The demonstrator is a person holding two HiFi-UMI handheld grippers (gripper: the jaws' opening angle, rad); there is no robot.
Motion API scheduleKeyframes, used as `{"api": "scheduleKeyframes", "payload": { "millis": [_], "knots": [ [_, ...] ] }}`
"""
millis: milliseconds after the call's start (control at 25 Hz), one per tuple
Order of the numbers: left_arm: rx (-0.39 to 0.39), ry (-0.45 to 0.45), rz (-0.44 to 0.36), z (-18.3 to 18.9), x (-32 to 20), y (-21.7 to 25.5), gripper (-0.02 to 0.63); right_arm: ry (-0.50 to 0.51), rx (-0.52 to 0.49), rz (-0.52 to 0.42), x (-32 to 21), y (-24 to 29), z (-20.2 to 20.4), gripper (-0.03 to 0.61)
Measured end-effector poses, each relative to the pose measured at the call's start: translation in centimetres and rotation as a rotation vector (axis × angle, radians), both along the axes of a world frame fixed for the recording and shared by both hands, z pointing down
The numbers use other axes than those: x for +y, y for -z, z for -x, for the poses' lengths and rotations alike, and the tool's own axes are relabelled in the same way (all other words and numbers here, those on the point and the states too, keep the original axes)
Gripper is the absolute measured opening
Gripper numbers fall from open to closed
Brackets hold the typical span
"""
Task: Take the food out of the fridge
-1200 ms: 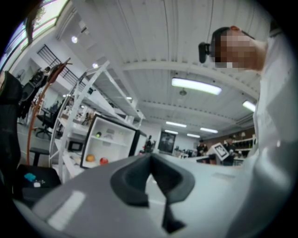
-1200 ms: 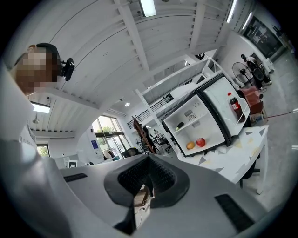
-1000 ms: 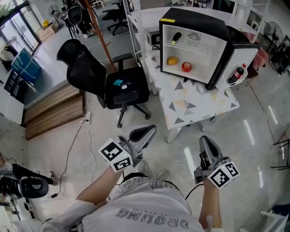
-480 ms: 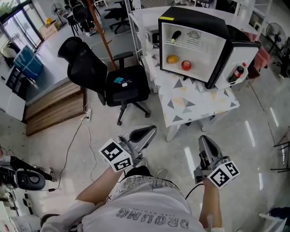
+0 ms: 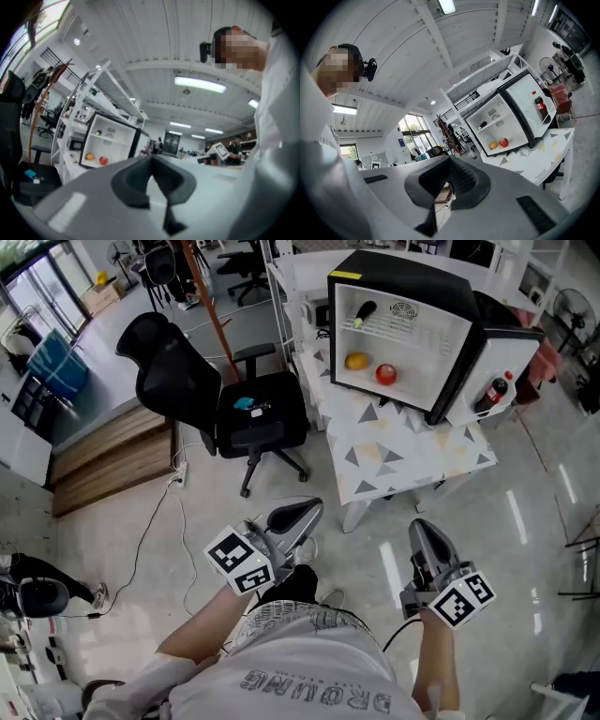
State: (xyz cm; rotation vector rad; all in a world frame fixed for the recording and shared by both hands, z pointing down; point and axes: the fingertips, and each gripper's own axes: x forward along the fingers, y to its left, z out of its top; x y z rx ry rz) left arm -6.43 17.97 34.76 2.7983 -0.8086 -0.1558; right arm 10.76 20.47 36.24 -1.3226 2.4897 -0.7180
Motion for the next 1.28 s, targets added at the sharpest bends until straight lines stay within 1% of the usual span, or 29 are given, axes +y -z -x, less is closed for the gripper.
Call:
{"api": "scheduleKeyframes", "payload": {
  "millis": [480, 720, 960, 1280],
  "knots": [
    [0.005, 0.006, 0.015, -0.2, -4.1, -0.9, 0.006, -0.022, -0.003, 0.015, -3.7, -0.7, -0.8, 0.002],
    [0.007, 0.017, 0.03, 0.3, -7.1, -1.7, 0.007, -0.025, -0.016, 0.034, -6.5, -1.4, -0.6, 0.002],
    [0.007, 0.011, 0.042, 0.6, -10.3, -2.1, 0.007, -0.052, -0.021, 0.047, -9.7, -1.8, -0.6, 0.002],
    [0.009, 0.0, 0.054, 0.9, -15.1, -2.5, 0.006, -0.062, -0.005, 0.058, -14.2, -2.2, 0.0, 0.002]
  ]
}}
